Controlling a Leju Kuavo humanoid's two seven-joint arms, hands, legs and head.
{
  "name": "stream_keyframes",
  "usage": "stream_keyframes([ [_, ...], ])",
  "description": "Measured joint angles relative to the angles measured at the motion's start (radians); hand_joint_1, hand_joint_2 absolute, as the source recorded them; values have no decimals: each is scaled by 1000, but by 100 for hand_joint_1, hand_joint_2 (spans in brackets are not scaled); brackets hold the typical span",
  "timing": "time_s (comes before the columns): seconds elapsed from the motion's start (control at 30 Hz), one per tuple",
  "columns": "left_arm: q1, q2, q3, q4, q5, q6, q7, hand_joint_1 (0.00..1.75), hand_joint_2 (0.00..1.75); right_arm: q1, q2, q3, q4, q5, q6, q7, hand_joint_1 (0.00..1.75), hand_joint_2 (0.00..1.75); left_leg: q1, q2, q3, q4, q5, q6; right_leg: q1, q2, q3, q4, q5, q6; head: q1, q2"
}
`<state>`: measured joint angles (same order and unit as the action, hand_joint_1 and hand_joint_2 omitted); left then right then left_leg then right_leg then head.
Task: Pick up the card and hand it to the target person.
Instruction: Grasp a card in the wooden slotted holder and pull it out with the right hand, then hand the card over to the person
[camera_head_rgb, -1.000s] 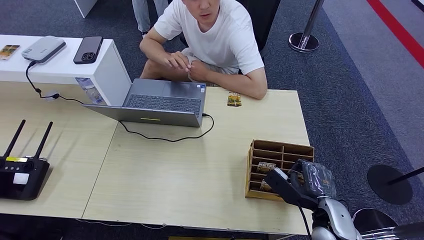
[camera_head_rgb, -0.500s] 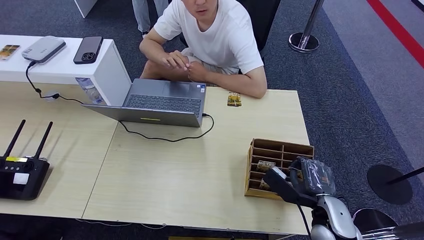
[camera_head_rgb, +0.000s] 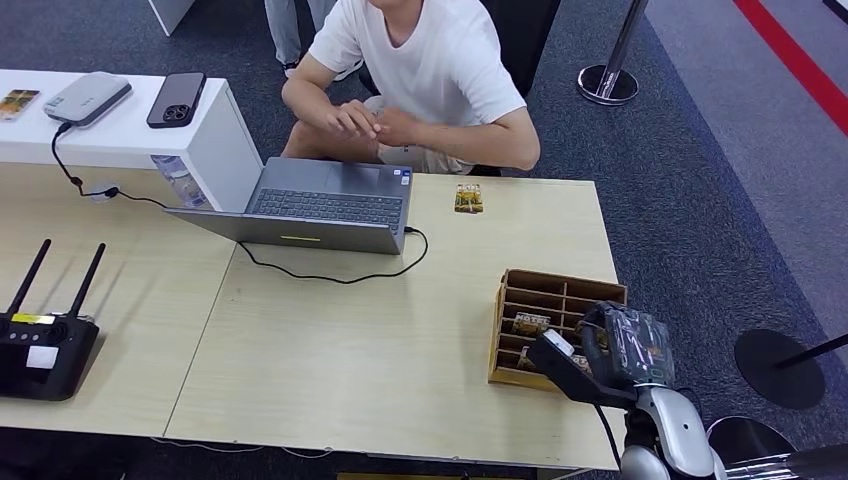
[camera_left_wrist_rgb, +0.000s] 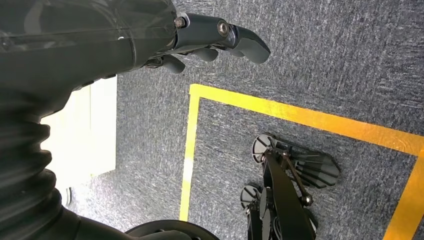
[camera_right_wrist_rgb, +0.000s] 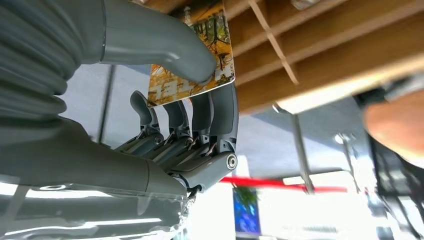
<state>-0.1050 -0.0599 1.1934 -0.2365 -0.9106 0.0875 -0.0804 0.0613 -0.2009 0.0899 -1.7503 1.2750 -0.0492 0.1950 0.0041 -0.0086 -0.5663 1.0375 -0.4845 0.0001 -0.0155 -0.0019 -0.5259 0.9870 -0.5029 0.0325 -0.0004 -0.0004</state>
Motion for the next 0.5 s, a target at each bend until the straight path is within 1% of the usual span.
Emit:
stream_keyframes([
  [0.3,0,-2,4,0,2,5,-12,0,175,-6,16,4,-53,11,-371,-228,131,175,0,0,0,0,0,0,0,0,0,0,0,0,0,0],
  [0.4,0,-3,8,0,5,6,-13,0,175,-10,27,11,-61,4,-449,-274,131,175,0,0,0,0,0,0,0,0,0,0,0,0,0,0],
  [0.5,0,-3,12,0,8,7,-14,0,175,-20,38,19,-62,0,-476,-290,131,175,0,0,0,0,0,0,0,0,0,0,0,0,0,0],
])
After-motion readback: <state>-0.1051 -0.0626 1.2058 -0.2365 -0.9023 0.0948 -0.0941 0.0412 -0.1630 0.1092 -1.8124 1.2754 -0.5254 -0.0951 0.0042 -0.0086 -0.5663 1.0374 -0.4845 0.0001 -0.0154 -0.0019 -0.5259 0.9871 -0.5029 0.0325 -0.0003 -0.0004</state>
